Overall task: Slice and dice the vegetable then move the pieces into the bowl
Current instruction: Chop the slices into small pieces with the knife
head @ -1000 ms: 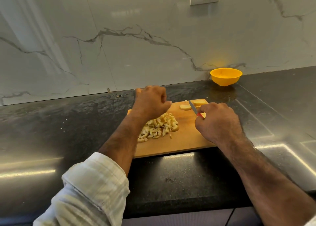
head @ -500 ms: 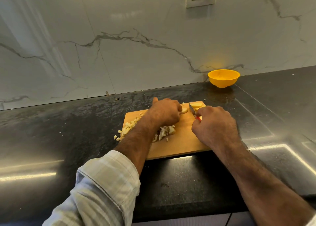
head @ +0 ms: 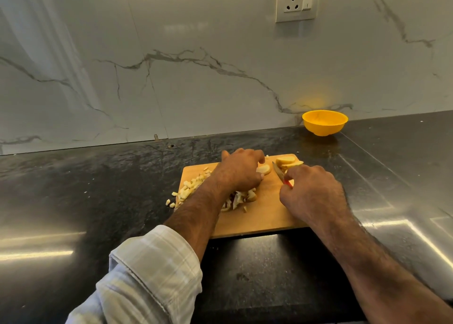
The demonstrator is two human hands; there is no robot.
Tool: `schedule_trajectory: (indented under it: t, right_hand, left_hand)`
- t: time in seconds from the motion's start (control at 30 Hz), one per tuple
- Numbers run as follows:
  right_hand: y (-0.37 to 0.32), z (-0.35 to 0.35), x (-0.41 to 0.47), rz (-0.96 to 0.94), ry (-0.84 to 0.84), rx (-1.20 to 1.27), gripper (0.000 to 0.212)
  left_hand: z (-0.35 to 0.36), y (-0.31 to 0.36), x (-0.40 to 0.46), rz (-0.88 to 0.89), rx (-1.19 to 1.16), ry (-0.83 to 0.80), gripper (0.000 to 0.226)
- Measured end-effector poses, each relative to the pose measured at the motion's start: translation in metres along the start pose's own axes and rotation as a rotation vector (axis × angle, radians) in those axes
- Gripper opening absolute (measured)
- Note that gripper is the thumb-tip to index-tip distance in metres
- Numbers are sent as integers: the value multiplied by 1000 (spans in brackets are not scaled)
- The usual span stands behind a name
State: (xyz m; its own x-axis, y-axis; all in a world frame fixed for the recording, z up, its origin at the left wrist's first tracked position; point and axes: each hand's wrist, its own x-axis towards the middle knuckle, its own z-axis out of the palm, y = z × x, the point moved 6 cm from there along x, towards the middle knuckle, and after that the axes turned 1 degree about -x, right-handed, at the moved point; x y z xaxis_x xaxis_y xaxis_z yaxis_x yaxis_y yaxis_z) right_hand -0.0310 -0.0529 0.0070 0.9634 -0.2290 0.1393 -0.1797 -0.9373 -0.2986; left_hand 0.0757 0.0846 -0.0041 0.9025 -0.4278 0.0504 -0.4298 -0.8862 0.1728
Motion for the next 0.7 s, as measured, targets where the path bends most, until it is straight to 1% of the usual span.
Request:
schedule_trajectory:
  t: [0.17,0.23,0.33,0.43,0.5,0.6,0.7]
  right_hand:
    - [-1,-2,-1,3,-15,-20,36]
    - [-1,-1,-1,3,-16,-24,37]
    - [0,1,0,-2,-4,-33,38]
    - [-1,3,0,-2,-15,-34,36]
    - [-1,2,0,-1,-13,-38,34]
    - [-1,2,-1,9,-22,-43,34]
    - [-2,1,-1,16,-31,-48,35]
  left_hand:
    - [1,5,-3,-13,-139,-26,42]
    - [-1,3,-4,-22,-159,-53,42]
    - [-1,-2,-7,-14,-121,-101,40]
    - [3,-3,-9,3,-58,-167,47]
    - [5,-1,-9,15,-18,-184,46]
    - [0,-3,-7,15,-5,-116,42]
    - [-13,-10,-7,34,-99,81,28]
